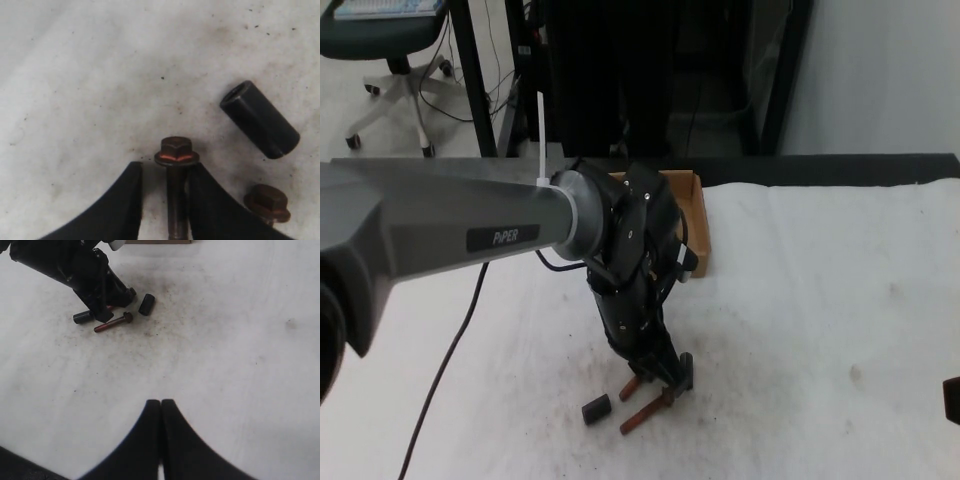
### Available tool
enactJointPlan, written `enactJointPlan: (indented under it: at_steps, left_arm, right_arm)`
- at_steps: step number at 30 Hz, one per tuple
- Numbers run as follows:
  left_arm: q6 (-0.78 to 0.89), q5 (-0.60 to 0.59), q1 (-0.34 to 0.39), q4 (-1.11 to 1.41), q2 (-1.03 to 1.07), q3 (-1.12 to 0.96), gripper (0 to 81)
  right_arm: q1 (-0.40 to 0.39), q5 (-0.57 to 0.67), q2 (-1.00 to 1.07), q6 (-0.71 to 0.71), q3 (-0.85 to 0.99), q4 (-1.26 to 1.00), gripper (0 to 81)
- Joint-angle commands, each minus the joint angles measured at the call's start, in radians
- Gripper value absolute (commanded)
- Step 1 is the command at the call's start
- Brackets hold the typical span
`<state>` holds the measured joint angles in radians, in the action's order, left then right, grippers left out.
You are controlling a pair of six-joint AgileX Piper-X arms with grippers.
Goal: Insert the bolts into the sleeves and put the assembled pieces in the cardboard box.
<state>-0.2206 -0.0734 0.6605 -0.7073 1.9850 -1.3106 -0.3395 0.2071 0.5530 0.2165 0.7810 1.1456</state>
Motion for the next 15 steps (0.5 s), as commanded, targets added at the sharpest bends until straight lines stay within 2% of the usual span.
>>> enactJointPlan:
  at_steps: [1, 3, 4, 7, 15]
  left_arm:
    - [0.048, 0.005, 0.002, 0.041, 0.008, -0.005, 28.9]
    - [0.049, 0.005, 0.002, 0.050, 0.008, -0.005, 27.1]
    - [0.049, 0.005, 0.002, 0.050, 0.008, -0.005, 22.4]
    - [0.049, 0.005, 0.002, 0.035, 0.008, -0.005, 0.2]
    - [0.084, 0.037, -0.001, 0.001, -0.027, -0.008, 0.0]
  right_arm:
    - [0.003, 0.010, -0.009, 0.001, 0.002, 0.002, 0.3]
    - [0.003, 0.010, -0.009, 0.001, 0.002, 0.002, 0.3]
    - [0.003, 0.010, -0.009, 0.001, 0.002, 0.002, 0.3]
    - [0.003, 0.010, -0.009, 0.001, 0.002, 0.002, 0.3]
    - [0.003, 0.010, -0.008, -0.001, 0.002, 0.002, 0.3]
